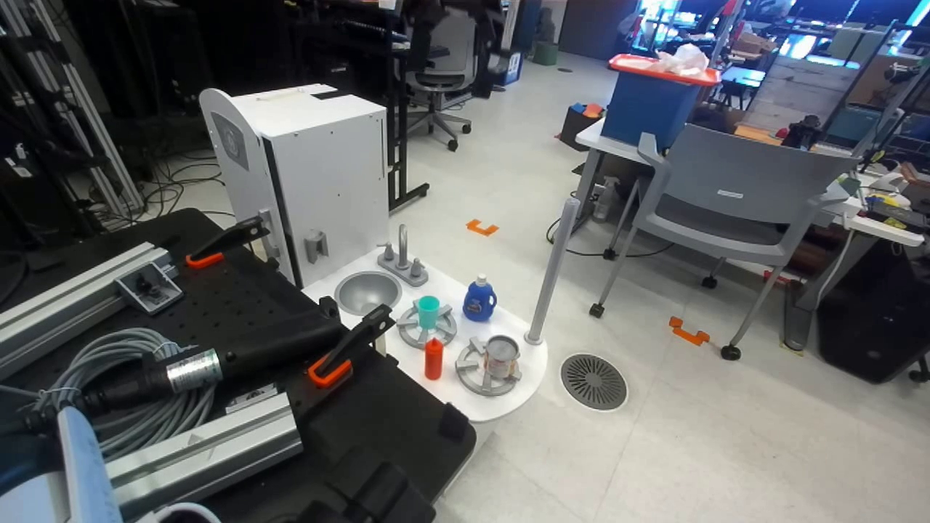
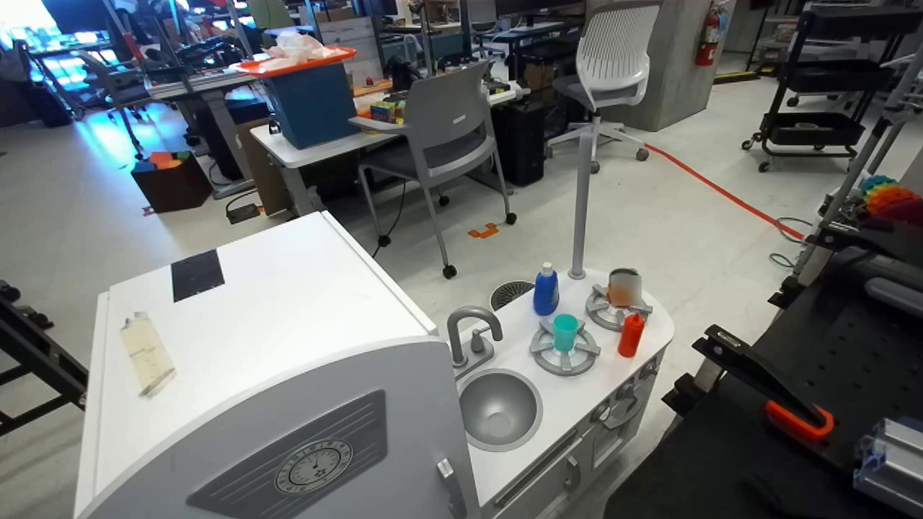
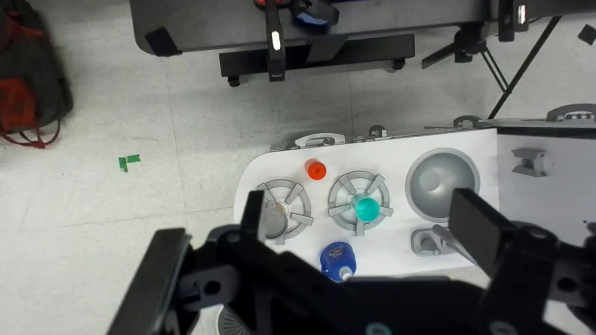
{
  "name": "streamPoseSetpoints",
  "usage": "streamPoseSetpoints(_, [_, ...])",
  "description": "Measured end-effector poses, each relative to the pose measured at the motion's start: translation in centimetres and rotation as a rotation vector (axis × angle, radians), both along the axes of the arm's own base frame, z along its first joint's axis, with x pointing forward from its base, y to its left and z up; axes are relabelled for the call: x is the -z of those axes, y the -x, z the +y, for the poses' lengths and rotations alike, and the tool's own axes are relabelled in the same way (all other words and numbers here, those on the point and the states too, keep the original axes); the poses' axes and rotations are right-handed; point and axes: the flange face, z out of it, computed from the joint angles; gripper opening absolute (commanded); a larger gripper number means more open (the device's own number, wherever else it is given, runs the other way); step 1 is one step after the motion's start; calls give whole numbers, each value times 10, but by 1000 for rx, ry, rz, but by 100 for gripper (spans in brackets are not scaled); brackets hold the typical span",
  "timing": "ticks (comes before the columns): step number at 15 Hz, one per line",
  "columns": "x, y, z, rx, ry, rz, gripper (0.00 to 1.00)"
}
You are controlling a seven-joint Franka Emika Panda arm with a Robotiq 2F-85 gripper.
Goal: Move the blue bottle to the left
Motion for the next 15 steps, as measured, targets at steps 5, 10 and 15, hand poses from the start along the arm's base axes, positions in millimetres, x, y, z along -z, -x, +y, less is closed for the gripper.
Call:
streamPoseSetpoints(5, [105, -68, 19, 62, -18, 45, 100])
streamPoseSetpoints(10, [221, -116, 33, 72, -30, 5, 100])
streamPoseSetpoints(15, [333, -147, 55, 48, -31, -63, 100])
